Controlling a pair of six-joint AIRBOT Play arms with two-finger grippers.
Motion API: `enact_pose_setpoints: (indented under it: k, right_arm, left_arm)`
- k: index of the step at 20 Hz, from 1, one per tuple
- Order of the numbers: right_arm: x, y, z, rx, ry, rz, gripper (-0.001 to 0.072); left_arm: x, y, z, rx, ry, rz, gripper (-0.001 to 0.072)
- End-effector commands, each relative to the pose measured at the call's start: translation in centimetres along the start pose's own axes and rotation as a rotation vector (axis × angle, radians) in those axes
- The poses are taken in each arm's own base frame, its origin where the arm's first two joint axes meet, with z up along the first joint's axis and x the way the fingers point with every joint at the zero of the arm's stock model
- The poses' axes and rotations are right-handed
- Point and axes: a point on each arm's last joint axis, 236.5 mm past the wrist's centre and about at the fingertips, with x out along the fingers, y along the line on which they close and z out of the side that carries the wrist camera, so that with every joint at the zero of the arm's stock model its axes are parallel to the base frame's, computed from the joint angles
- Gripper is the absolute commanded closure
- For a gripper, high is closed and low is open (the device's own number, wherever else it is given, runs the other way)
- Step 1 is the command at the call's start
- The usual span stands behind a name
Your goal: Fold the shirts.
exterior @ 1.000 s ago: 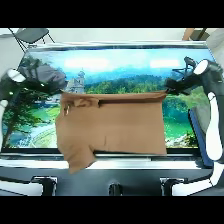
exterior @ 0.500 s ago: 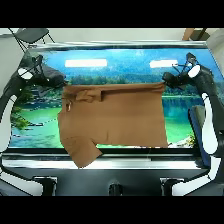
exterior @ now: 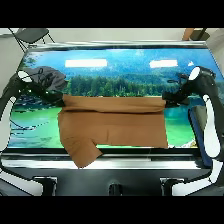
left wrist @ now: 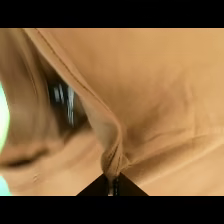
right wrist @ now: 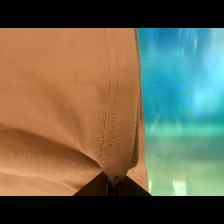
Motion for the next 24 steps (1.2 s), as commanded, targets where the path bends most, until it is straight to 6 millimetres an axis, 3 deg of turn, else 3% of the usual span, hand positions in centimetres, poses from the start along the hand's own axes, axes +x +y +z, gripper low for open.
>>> enact_pose_setpoints:
  k: [1,6,12,13,14,15,16,18,21,24]
  right_arm:
    - [0.9,-0.4,-2.2,-0.002,0.106,-0.011,0.0666]
    - [3.6,-0.1,-3.1,0.039,0.201,0.019,0.0666]
    - [3.9,-0.3,-3.4,0.076,0.221,0.01,0.0664]
    - [3.9,-0.2,-3.4,0.083,0.22,0.015,0.0581]
    - [3.9,0.0,-3.5,0.081,0.224,0.021,0.0405]
    - [3.6,-0.1,-3.9,0.059,0.242,0.02,0.03]
    - [3.1,-0.8,-4.5,0.032,0.26,-0.01,0.0273]
    - [1.4,-2.5,-5.0,0.025,0.254,-0.064,0.0233]
    - [-1.3,-4.0,-5.7,0.128,0.232,0.009,0.0232]
    - [-1.4,-5.8,-7.6,0.195,0.211,0.008,0.0232]
  left_arm:
    - [0.9,0.0,-3.8,-0.031,0.156,-0.021,0.067]
    - [3.1,2.0,-5.4,-0.062,0.208,0.017,0.0671]
    - [3.4,2.9,-4.6,-0.053,0.172,0.051,0.067]
    - [3.4,2.8,-4.5,-0.052,0.169,0.051,0.0662]
    - [3.4,2.7,-4.5,-0.053,0.169,0.047,0.0552]
    - [3.1,2.8,-4.7,-0.055,0.173,0.046,0.0348]
    - [2.7,2.9,-4.9,-0.061,0.177,0.043,0.027]
    - [1.2,3.5,-5.3,-0.083,0.173,0.037,0.0269]
    - [-1.3,4.5,-7.4,-0.144,0.179,0.023,0.027]
    - [-0.1,4.9,-12.0,-0.214,0.163,0.007,0.027]
